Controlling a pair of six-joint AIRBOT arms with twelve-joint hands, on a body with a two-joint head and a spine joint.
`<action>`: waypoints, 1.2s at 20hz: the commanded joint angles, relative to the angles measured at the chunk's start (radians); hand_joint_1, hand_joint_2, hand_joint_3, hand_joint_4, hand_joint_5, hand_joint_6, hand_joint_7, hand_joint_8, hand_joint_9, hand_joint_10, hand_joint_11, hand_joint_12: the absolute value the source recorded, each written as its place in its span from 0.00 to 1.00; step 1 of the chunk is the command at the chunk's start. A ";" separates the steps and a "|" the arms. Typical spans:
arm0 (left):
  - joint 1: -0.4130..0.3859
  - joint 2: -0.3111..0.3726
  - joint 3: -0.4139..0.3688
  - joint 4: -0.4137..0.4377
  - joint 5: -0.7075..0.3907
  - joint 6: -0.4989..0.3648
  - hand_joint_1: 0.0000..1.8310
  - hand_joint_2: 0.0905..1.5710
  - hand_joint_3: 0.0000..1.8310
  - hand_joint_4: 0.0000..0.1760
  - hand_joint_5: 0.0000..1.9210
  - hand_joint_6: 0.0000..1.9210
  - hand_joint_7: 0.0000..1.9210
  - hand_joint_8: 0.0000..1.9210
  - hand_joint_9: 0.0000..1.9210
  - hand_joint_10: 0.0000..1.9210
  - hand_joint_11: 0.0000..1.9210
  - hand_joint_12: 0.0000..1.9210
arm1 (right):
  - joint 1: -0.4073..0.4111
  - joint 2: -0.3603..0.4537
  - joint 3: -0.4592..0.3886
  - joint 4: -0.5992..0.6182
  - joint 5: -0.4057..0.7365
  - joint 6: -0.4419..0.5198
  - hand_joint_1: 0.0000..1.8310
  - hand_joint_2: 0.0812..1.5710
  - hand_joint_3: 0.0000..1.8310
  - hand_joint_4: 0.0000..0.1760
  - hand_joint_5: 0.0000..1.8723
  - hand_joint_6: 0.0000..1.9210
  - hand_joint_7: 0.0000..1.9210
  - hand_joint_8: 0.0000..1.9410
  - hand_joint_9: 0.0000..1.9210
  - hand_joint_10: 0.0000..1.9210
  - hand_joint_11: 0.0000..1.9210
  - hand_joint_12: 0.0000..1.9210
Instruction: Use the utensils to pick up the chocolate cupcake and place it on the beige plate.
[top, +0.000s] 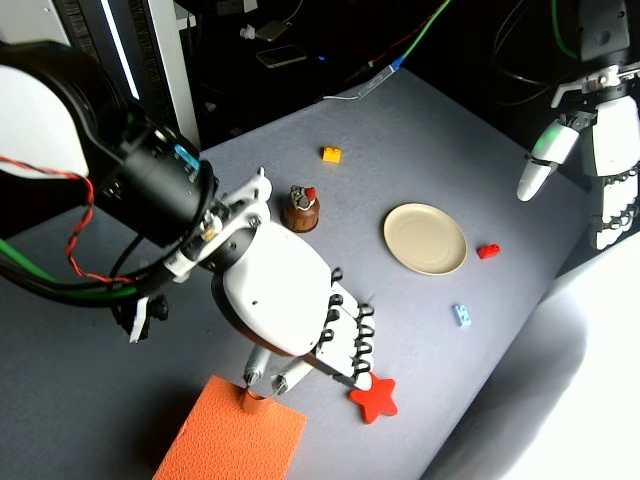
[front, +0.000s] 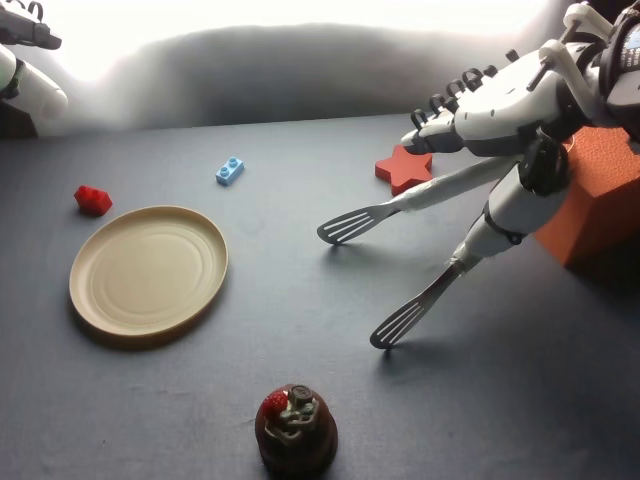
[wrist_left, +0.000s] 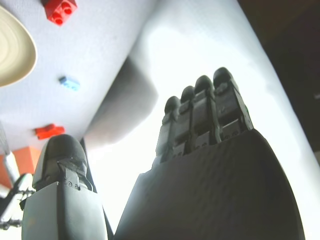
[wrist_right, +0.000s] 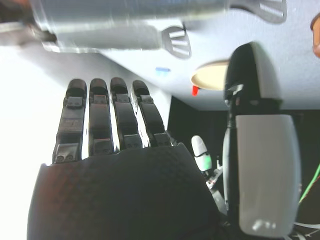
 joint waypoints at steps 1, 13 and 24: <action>-0.012 0.010 0.007 -0.014 -0.081 -0.001 0.20 0.66 0.00 0.00 0.04 0.00 0.02 0.00 0.03 0.00 0.00 0.01 | 0.002 0.002 0.002 -0.019 0.077 0.001 0.35 0.62 0.00 0.00 0.00 0.00 0.00 0.00 0.00 0.00 0.00 0.00; -0.012 0.010 0.007 -0.014 -0.081 -0.005 0.21 0.65 0.00 0.00 0.04 0.00 0.02 0.00 0.02 0.00 0.01 0.00 | -0.038 -0.011 0.034 -0.019 0.084 -0.009 0.19 0.55 0.00 0.00 0.00 0.00 0.00 0.00 0.00 0.00 0.00 0.00; -0.012 0.010 0.006 -0.015 -0.088 -0.008 0.25 0.63 0.00 0.00 0.06 0.00 0.04 0.00 0.04 0.00 0.01 0.01 | -0.103 -0.057 0.104 -0.020 0.160 -0.039 0.23 0.53 0.00 0.00 0.00 0.00 0.00 0.00 0.00 0.00 0.00 0.00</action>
